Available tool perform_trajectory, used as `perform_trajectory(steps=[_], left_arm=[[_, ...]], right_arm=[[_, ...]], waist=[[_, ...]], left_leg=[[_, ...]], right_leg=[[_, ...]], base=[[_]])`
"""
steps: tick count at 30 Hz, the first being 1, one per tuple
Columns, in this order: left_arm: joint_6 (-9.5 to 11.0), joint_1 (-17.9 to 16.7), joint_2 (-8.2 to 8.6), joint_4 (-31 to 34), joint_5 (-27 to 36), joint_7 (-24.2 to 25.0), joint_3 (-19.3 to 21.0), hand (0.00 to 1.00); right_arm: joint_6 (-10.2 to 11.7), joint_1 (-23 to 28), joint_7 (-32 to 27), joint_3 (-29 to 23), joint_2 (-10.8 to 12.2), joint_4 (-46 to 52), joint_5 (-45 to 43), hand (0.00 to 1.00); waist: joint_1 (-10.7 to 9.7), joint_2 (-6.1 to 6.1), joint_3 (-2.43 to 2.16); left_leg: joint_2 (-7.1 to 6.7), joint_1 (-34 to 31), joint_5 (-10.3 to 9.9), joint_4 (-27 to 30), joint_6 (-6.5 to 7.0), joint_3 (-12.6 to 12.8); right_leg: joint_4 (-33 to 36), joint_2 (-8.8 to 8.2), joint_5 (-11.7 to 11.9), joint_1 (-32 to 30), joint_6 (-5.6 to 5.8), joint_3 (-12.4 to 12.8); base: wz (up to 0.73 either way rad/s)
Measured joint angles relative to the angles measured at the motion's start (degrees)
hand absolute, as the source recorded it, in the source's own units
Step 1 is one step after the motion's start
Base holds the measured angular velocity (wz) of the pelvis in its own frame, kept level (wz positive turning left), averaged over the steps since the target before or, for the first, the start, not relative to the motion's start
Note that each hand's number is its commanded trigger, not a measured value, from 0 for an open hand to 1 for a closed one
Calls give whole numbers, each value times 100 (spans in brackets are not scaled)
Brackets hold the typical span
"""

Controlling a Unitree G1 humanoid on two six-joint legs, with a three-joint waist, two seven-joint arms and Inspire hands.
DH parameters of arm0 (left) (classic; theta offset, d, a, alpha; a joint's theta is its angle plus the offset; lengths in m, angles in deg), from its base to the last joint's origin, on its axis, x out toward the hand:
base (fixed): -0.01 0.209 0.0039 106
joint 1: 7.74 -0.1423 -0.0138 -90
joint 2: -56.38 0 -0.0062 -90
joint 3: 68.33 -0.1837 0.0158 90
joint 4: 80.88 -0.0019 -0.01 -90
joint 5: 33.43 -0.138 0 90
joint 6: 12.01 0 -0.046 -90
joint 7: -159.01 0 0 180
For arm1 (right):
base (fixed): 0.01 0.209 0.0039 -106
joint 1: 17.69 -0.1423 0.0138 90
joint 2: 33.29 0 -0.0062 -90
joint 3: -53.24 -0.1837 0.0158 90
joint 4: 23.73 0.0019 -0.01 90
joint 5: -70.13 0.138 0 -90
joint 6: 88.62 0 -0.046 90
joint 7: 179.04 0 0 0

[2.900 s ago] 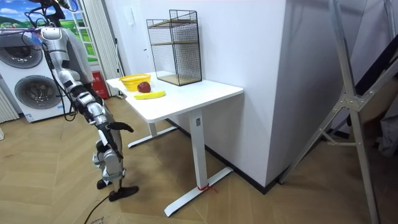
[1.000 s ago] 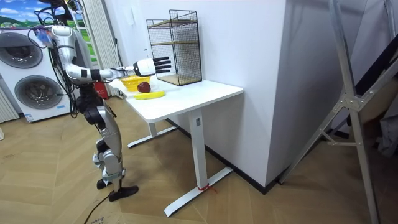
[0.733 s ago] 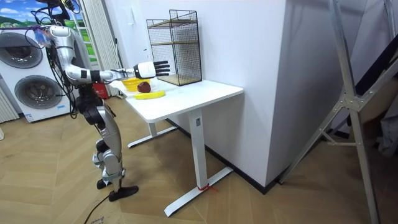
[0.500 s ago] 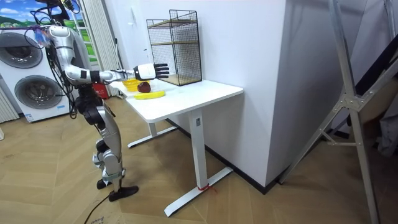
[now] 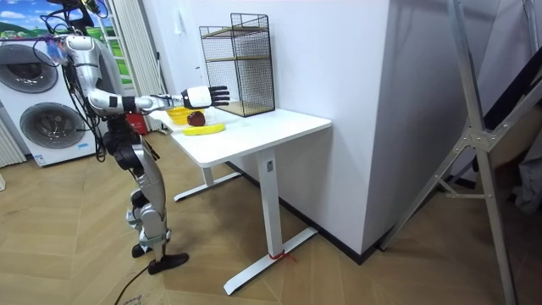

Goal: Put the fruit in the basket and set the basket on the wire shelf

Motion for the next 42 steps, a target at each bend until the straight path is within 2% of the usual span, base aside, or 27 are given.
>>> perform_trajectory(steps=[6, 18, 25, 27, 42], left_arm=[[-1, -10, 1, -15, 5, 2, -173, 0], [-1, 121, 0, -234, 9, 9, -174, 0], [-35, 115, 0, -288, 7, 21, -158, 0], [-35, 115, 0, -291, 7, 63, -151, 0], [-32, 168, 0, -351, 8, 156, -127, 0]], right_arm=[[-3, 176, 193, 39, 0, 405, -3, 0], [-54, 349, 658, 98, 53, 618, -32, 0], [-234, 523, 953, 109, 198, 618, -29, 0], [-237, 596, 1072, 117, 204, 620, -28, 0], [-234, 827, 1276, 163, 216, 576, 26, 0]], waist=[[-15, 0, -42], [-45, 17, -52], [-63, 0, -55], [-52, -19, -69], [-106, 10, -56]], left_leg=[[-5, -86, 0, 15, -1, 22], [5, -84, 0, 1, -1, 128], [3, -88, 0, -4, 0, 171], [4, -91, 0, -1, 0, 196], [12, -88, 0, -17, 0, 214]], right_leg=[[8, 9, 8, -100, -11, 32], [71, 20, 8, -166, -12, 119], [102, 19, 9, -199, -13, 173], [113, 23, 10, -224, -14, 198], [97, 35, 15, -226, -16, 209]], base=[[-1], [-4], [-4], [-5], [0]])
